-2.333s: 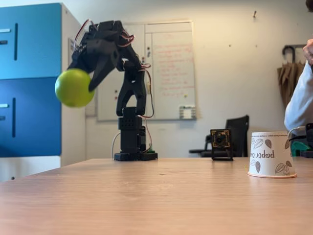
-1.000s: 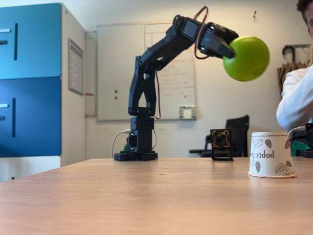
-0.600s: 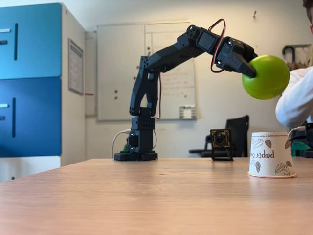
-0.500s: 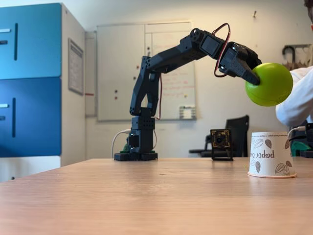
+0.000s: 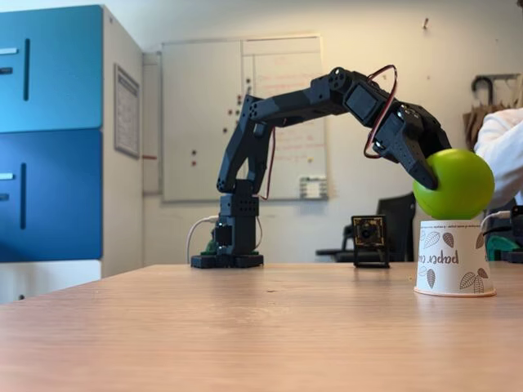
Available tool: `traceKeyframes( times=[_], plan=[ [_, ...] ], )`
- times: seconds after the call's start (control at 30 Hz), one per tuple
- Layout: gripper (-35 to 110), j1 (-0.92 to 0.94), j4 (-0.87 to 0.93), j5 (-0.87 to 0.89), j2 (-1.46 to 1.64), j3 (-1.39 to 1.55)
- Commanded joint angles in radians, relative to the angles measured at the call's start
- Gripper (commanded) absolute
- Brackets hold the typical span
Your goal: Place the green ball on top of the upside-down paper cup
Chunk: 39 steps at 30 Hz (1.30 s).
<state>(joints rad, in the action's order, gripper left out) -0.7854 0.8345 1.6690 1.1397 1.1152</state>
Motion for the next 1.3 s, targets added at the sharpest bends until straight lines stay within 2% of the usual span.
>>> traceKeyframes(
  times=[0.0,0.57,1.27],
  plan=[
    [29,0.006,-0.014,0.006,0.011,0.003],
    [40,0.026,-0.031,0.008,0.118,0.103],
    [43,0.026,-0.058,0.008,0.296,0.143]
  ],
)
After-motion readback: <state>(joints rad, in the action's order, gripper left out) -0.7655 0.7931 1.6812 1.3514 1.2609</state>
